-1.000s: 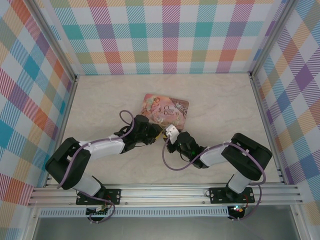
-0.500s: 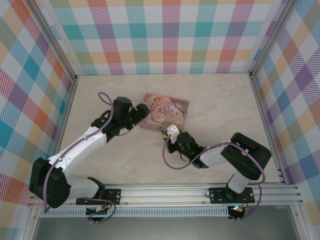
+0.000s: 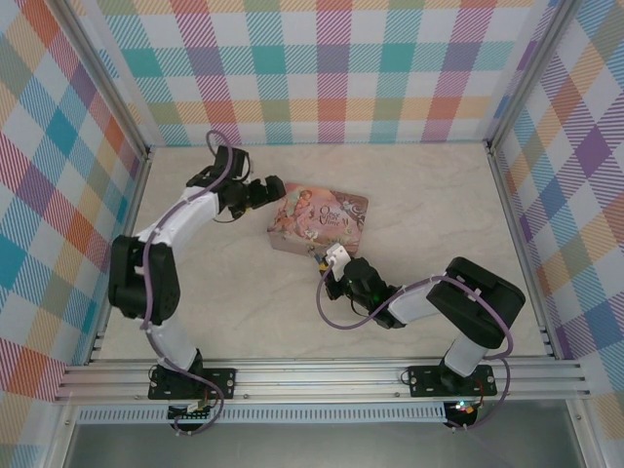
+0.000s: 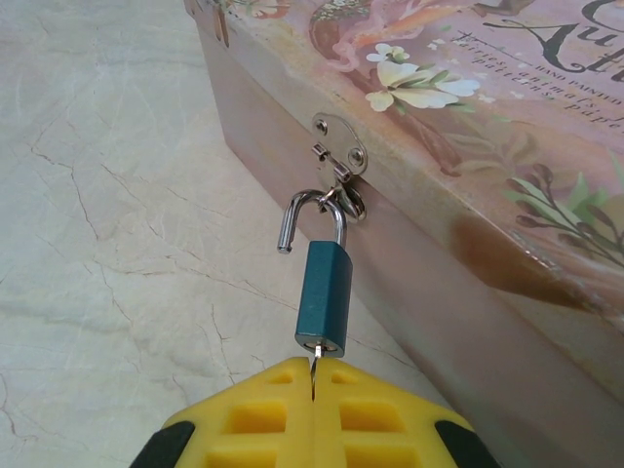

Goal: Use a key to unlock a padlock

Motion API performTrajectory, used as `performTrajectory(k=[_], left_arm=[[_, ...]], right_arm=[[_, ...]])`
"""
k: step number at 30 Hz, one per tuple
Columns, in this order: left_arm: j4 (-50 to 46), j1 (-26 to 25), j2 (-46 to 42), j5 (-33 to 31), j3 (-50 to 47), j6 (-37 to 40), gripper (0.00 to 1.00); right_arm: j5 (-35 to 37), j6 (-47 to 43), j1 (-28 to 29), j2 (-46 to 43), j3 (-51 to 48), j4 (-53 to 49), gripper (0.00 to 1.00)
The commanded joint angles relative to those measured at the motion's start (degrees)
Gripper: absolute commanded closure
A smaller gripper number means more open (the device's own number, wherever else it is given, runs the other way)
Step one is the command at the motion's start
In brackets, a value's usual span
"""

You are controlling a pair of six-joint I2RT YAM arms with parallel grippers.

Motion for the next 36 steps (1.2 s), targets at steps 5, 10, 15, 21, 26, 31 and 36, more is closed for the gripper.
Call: performTrajectory(k=[5,10,15,21,26,31,36], left_arm=[[-0.3,0.3,8.2,6.5,4.2,4.5,0.00],[0.5,0.3,9.3,3.8,1.4,4.7,0.00],[0.4,0.3,9.9,2.9,-0.9,4.9,0.00],[1.3,0.3,8.7,1.3,-5.1,4.4,0.00],[3.1,0.2,6.9,1.8,-8.8,2.8,0.00],[4.2,0.0,4.5,1.2,-11.8,1.4,0.00],[4.2,-0.7,1.9,0.1,-14.2,0.4,0.00]], right_arm=[[-0.2,2.8,-0.5,0.5,1.3,-1.8,1.00],[0.5,3.3,-0.5,0.3,1.6,-3.4,1.00],[0.7,4.3,-0.5,-0.2,1.6,-4.7,1.00],[0.9,4.9,-0.6,-0.6,1.9,-6.3,1.00],[0.9,5.7,-1.0,-1.1,1.1,-6.2,1.00],[0.0,7.3,-1.9,-2.5,-0.2,-5.6,1.00],[-1.3,9.1,-3.2,-3.2,-1.0,-5.6,1.00]])
